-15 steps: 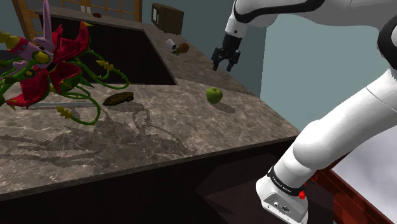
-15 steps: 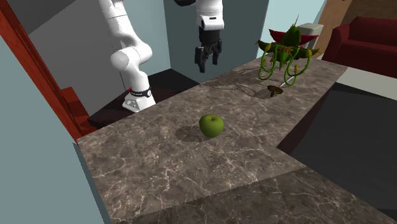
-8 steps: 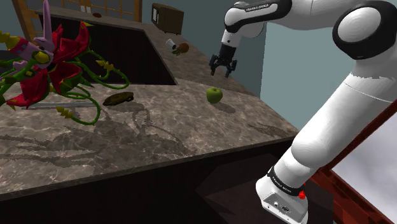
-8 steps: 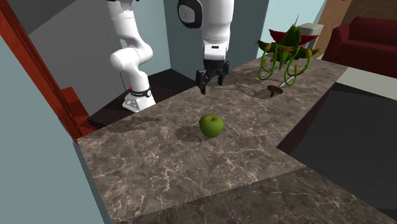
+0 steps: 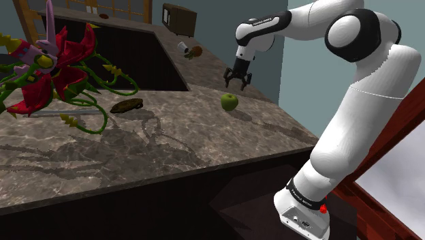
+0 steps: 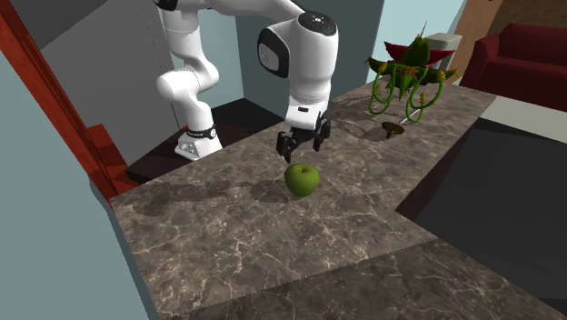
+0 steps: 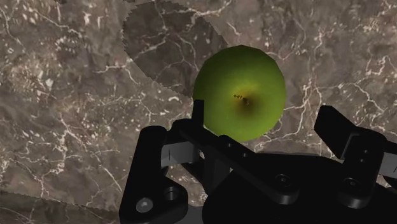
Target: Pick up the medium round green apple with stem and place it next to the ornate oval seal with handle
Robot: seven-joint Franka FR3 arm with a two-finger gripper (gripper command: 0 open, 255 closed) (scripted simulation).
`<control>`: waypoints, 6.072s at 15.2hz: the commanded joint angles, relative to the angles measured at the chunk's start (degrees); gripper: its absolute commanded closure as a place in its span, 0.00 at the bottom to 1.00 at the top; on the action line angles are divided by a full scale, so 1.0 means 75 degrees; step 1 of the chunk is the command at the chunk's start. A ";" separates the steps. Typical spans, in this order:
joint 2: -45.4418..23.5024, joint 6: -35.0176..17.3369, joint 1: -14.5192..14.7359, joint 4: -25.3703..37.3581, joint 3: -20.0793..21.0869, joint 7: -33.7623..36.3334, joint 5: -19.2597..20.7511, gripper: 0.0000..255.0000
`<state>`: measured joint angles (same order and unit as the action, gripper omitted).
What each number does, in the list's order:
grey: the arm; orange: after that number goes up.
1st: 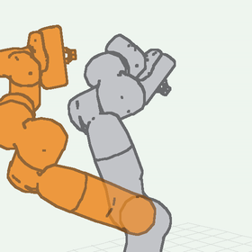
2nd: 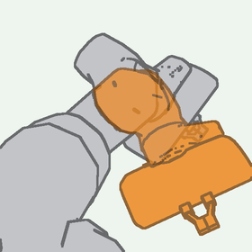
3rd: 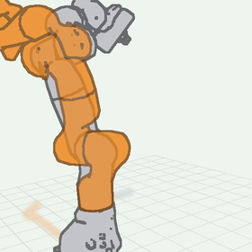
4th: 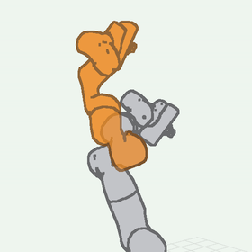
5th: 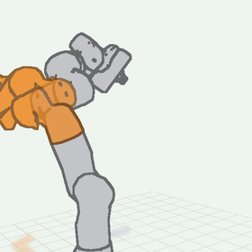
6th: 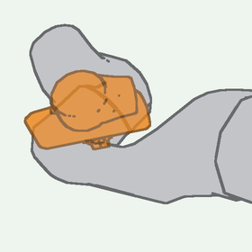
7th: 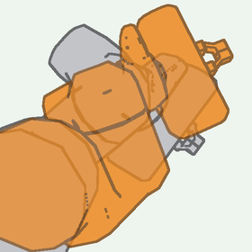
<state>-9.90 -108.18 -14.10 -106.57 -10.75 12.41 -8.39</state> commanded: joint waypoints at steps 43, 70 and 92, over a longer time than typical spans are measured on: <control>0.0359 0.1461 0.0008 0.1118 -0.0016 0.0243 0.0108 1.00; -0.0260 0.2379 0.1517 0.3026 0.1148 0.3054 -0.0076 1.00; -0.2080 0.1931 0.2805 0.4698 0.1811 0.4932 0.0001 1.00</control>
<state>-25.67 -92.70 6.92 -70.21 2.83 49.51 -8.37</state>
